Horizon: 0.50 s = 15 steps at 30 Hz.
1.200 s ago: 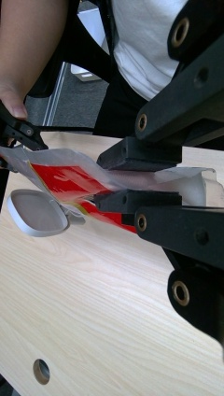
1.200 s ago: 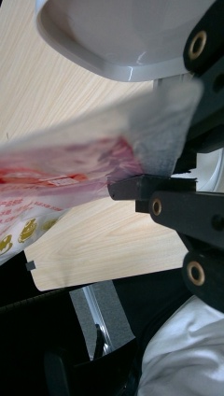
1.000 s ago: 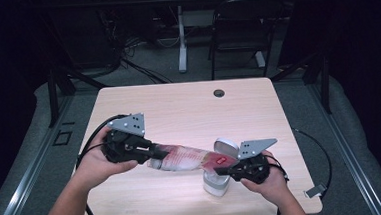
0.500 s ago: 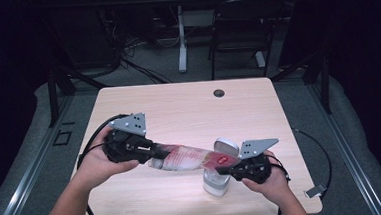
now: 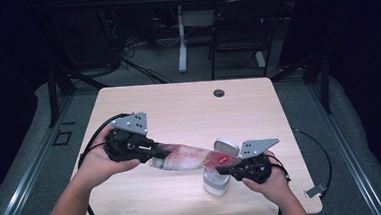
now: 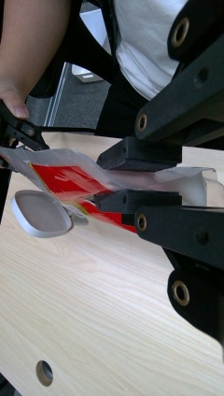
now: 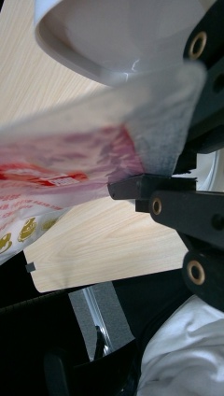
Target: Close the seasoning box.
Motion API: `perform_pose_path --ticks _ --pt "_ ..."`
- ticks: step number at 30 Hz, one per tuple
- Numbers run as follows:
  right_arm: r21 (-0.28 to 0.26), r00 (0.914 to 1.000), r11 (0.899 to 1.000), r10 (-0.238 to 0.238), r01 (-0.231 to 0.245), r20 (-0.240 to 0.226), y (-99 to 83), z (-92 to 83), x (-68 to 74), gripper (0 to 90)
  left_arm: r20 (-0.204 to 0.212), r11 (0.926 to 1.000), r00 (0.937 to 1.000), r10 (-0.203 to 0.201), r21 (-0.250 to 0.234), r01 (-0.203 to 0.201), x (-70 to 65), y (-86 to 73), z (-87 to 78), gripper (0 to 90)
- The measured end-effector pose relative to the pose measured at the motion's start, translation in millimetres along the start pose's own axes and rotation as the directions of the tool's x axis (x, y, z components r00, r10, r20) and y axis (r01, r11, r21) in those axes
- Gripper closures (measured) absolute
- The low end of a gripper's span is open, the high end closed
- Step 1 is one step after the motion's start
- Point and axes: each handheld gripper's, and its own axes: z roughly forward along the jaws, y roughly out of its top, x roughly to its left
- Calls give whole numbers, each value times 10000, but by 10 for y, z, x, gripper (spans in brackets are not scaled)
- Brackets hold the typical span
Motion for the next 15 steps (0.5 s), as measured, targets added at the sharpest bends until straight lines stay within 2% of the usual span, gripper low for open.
perform_pose_path --ticks 15 --pt "4 10000 10000 -21 21 -8 4 14 5 883 -15 10000 10000 23 -9 -23 0 -2 -9 809"
